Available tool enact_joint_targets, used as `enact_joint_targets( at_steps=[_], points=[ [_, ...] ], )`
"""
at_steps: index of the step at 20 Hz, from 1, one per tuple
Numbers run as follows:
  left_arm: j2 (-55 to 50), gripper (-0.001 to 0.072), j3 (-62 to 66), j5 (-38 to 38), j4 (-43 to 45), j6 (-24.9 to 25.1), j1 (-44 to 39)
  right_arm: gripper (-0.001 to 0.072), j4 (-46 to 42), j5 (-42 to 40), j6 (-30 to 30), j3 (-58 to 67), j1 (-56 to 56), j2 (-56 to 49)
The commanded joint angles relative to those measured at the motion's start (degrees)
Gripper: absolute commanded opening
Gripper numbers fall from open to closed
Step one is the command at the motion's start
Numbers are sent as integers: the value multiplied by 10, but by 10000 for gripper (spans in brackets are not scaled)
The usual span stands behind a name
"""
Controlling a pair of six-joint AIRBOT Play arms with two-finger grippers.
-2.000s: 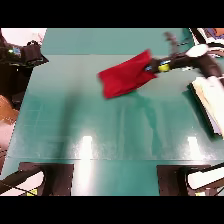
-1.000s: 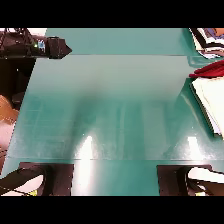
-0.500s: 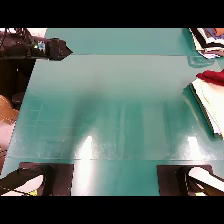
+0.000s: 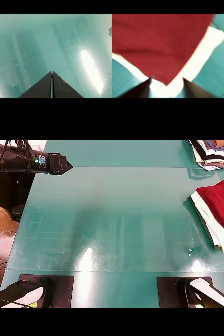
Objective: Fold the shirts.
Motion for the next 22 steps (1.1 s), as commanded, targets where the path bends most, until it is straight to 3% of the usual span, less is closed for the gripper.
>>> enact_joint_targets(
  at_steps=[1,4,7,10,12,15,16,22],
  points=[
    [0,27,1,-1,0,7,0,620,1,6,0,-7,-35,3],
    [0,27,1,0,0,7,0,619,94,0,0,31,-15,3],
    [0,27,1,2,0,8,0,613,207,1,0,68,90,3],
    [0,27,1,1,0,11,0,609,205,-16,0,90,253,3],
    [0,27,1,6,-1,11,0,480,205,-45,-2,95,351,3],
    [0,27,1,17,-2,11,0,94,204,-81,-12,94,466,3],
    [0,27,1,19,-2,11,0,14,204,-88,-21,94,494,3],
    [0,27,1,20,-2,11,0,14,204,-97,-21,94,546,3]
  ],
)
